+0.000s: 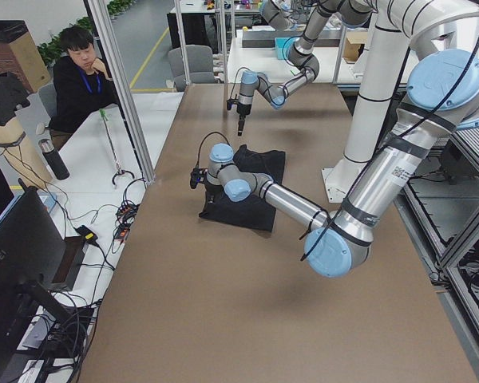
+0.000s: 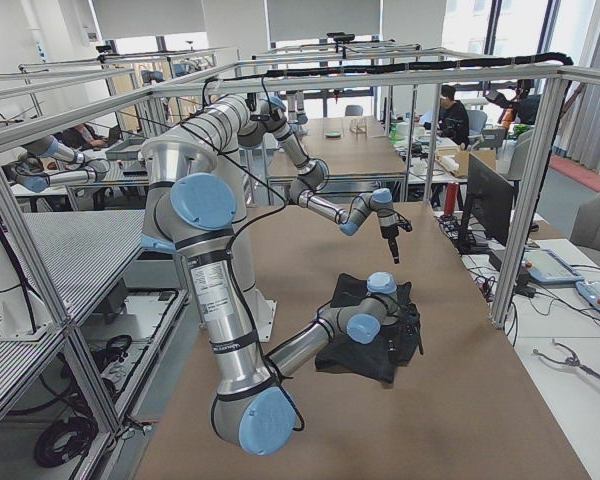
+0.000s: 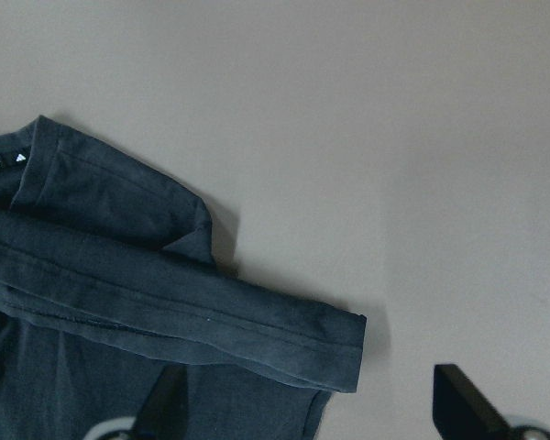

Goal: Fold clothes
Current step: 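Open both grippers and raise them off the folded shirt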

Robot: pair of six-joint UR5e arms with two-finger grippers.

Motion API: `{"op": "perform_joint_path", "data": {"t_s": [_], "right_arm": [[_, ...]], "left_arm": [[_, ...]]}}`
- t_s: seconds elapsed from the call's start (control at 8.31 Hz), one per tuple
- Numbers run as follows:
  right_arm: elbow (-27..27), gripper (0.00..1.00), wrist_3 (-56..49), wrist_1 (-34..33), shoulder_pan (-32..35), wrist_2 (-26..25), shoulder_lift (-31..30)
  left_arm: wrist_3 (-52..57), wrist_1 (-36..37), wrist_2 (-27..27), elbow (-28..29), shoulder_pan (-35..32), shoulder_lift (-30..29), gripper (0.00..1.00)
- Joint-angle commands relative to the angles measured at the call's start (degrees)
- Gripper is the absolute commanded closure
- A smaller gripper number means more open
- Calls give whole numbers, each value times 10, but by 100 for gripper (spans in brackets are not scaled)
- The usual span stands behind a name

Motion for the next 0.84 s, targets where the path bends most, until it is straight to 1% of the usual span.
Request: {"op": "perform_joint_path", "data": {"t_s": [0.0, 0.12, 0.24, 0.36, 0.48, 0.72], "right_arm": [[9, 6, -3, 3, -5, 0, -6], [9, 6, -4, 4, -7, -5, -8], [11, 6, -3, 3, -10, -14, -10], [11, 6, -3, 4, -13, -16, -11], [12, 6, -3, 4, -13, -16, -11], [12, 6, -3, 4, -14, -16, -11]], "left_arm": [[2, -26, -1, -123, 38, 123, 6], [1, -92, 3, -141, 66, 180, 6], [1, -145, 3, -137, 85, 216, 6], [2, -165, 4, -135, 102, 238, 6], [-2, -166, 5, -136, 115, 243, 6], [-9, -168, 27, -135, 155, 242, 6]]}}
